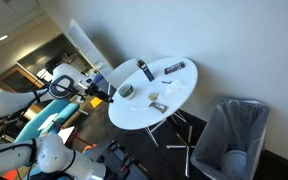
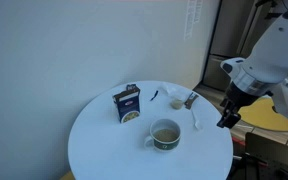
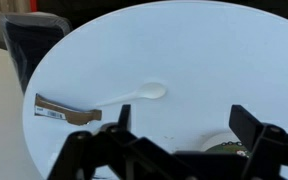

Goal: Pick up the spoon and put it in the cup

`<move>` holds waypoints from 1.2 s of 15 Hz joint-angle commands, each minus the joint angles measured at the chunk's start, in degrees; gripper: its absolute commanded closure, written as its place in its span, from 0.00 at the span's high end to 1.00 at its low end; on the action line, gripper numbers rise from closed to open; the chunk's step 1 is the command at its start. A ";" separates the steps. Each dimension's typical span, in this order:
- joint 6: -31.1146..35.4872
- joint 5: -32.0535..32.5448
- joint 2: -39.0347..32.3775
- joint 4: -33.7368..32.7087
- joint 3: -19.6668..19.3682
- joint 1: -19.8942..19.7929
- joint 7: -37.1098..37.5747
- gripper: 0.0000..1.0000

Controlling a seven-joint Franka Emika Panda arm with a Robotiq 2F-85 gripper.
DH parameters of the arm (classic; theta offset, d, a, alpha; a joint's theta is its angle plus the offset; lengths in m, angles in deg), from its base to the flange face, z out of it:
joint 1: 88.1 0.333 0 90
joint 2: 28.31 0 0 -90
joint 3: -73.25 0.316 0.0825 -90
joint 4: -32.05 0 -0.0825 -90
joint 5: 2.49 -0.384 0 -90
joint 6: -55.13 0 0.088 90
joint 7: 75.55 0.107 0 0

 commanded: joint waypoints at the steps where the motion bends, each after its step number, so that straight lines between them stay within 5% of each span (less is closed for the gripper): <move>1: -0.24 0.37 -0.03 -0.14 -0.48 0.52 0.29 1.00; 7: 0.19 -0.43 -2.32 -1.71 -0.76 -0.92 2.84 1.00; 18: 4.83 -5.69 -25.40 -13.70 -4.68 -8.14 24.41 1.00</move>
